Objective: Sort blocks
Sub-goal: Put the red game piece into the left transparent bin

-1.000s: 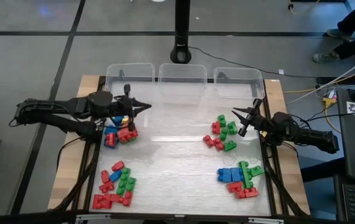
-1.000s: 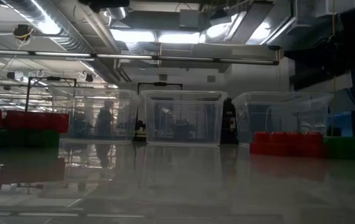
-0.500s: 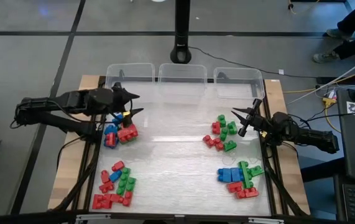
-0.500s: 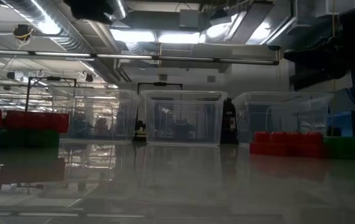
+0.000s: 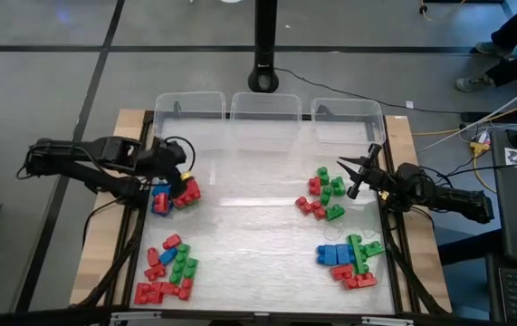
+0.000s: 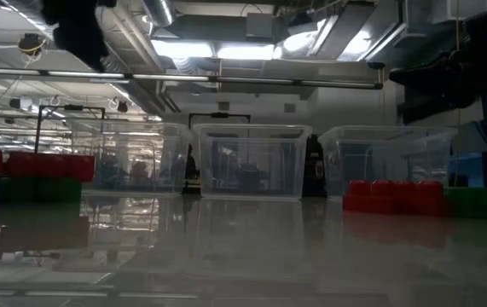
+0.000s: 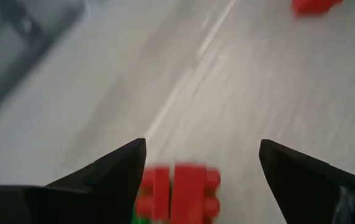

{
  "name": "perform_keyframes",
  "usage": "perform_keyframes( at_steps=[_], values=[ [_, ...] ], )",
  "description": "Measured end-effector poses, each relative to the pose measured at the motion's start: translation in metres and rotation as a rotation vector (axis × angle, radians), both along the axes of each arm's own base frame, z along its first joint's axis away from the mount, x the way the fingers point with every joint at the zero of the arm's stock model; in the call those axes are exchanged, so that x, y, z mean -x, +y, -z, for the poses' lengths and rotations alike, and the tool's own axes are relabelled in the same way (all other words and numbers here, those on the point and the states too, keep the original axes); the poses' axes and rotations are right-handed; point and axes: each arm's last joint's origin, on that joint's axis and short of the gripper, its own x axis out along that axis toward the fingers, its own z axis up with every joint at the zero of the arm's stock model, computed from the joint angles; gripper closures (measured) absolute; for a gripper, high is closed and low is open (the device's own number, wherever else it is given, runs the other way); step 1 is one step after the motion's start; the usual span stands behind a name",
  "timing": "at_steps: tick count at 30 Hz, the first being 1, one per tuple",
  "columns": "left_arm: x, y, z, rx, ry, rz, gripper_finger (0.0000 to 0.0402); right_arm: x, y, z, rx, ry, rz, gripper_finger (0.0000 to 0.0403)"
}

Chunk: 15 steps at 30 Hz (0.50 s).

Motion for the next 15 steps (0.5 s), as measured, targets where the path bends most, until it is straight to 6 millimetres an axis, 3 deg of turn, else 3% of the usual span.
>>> perform_keyframes(
  at_steps=[9, 15],
  values=[
    [-0.006, -0.009, 0.046, 0.251, 0.231, -0.131, 0.0101, 0.000, 0.000, 0.000, 0.001, 0.001, 0.009, 0.0338],
    [-0.006, -0.011, 0.074, 0.321, 0.356, -0.151, 0.0101, 0.000, 0.000, 0.000, 0.001, 0.001, 0.009, 0.0338]
  ],
)
